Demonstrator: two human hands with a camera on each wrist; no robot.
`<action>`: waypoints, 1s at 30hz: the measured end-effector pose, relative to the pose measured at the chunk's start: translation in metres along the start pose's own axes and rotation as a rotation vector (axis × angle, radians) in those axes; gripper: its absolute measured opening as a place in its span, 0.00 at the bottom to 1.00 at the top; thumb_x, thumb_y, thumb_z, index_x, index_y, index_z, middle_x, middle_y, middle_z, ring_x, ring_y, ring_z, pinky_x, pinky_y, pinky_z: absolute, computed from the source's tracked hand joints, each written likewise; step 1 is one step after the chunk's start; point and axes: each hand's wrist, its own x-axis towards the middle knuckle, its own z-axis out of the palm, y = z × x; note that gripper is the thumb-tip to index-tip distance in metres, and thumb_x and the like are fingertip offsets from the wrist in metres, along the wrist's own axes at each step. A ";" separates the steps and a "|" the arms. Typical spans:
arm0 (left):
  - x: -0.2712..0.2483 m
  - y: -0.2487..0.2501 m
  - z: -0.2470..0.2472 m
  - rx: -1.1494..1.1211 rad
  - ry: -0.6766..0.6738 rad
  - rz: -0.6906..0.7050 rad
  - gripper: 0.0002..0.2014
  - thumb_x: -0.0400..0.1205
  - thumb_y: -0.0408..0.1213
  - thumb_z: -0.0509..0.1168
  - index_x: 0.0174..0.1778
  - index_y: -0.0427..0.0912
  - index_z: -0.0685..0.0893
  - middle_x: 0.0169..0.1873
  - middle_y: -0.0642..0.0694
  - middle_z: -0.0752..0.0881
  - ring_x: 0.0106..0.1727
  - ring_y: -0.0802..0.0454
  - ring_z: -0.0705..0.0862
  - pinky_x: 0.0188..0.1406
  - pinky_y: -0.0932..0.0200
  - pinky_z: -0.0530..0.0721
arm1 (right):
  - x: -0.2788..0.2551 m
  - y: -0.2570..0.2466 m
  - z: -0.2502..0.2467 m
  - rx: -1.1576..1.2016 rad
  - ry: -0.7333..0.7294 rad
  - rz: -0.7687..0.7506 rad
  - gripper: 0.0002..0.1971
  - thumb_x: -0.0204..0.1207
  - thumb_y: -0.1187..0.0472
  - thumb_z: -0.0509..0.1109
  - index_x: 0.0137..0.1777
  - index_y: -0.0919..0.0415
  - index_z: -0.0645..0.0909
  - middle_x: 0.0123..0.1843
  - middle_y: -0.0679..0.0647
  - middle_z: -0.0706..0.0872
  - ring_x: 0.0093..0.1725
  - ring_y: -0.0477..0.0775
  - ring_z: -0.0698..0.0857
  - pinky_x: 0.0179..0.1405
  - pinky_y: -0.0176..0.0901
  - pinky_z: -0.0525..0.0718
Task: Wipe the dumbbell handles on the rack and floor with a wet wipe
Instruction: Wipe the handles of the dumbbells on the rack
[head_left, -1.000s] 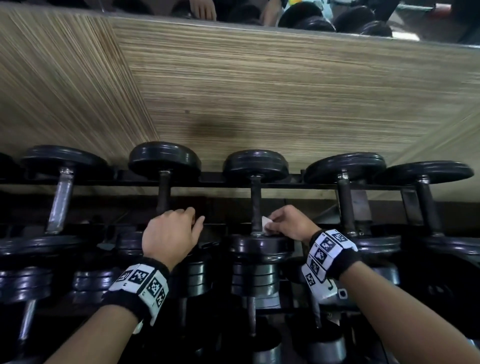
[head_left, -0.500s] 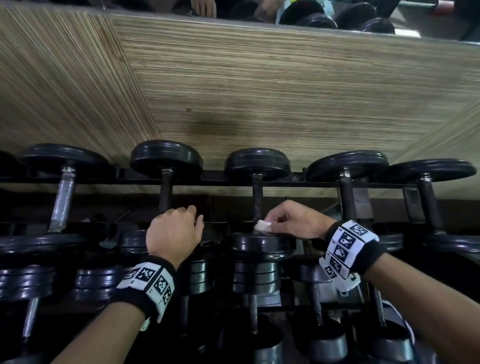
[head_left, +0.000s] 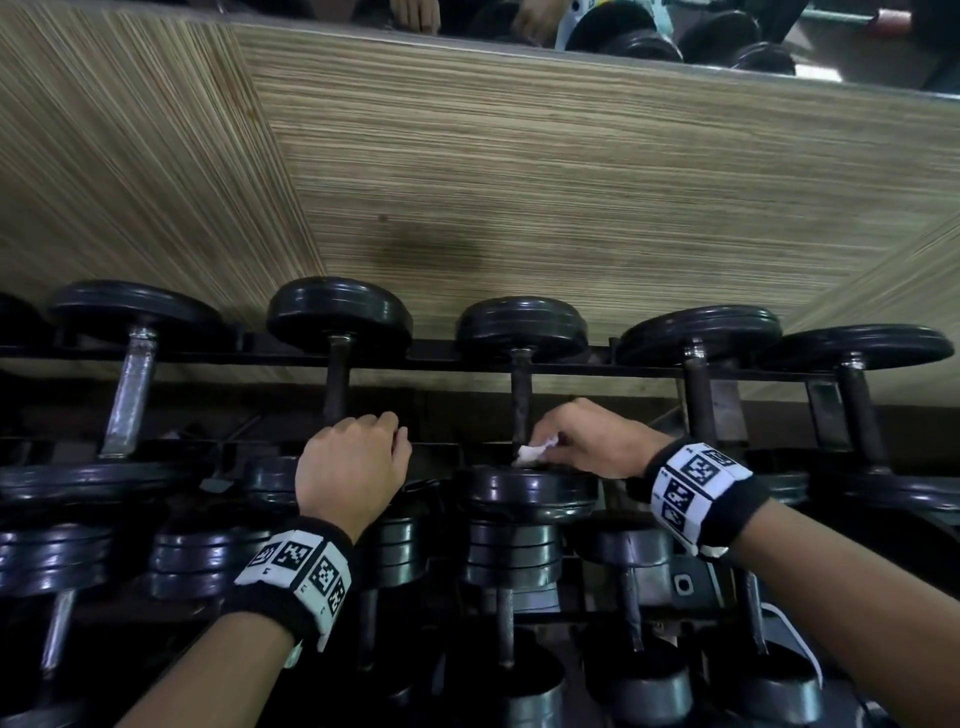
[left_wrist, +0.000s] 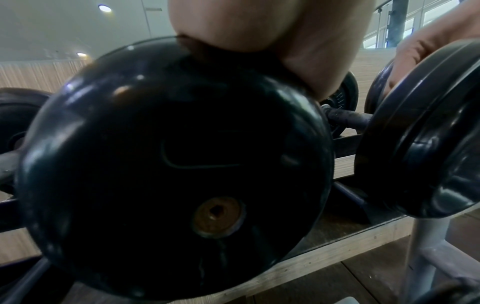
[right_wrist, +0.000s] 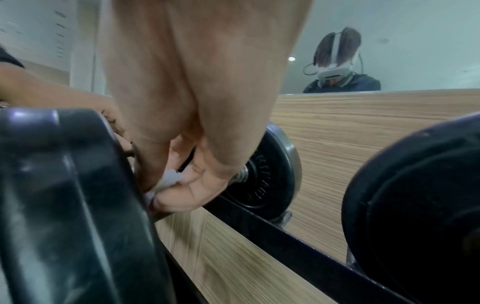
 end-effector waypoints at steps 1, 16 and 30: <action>0.000 0.000 0.001 0.007 -0.007 -0.002 0.11 0.80 0.44 0.70 0.33 0.44 0.84 0.20 0.52 0.77 0.20 0.51 0.76 0.18 0.63 0.61 | 0.000 0.002 0.001 0.002 -0.005 0.023 0.06 0.82 0.61 0.73 0.55 0.59 0.91 0.54 0.50 0.92 0.51 0.40 0.83 0.48 0.22 0.75; 0.001 0.002 0.002 0.011 -0.032 -0.034 0.12 0.80 0.45 0.70 0.33 0.44 0.84 0.21 0.51 0.78 0.21 0.50 0.77 0.19 0.62 0.62 | 0.001 0.024 0.023 0.475 0.021 0.311 0.08 0.81 0.56 0.75 0.46 0.58 0.93 0.42 0.49 0.93 0.40 0.40 0.85 0.49 0.36 0.81; 0.038 0.074 0.012 -0.867 -0.483 -0.109 0.08 0.81 0.46 0.73 0.47 0.46 0.85 0.37 0.55 0.85 0.38 0.60 0.80 0.32 0.73 0.71 | -0.005 0.001 0.045 1.038 0.410 0.304 0.11 0.77 0.63 0.78 0.54 0.63 0.81 0.38 0.60 0.90 0.35 0.49 0.86 0.37 0.36 0.81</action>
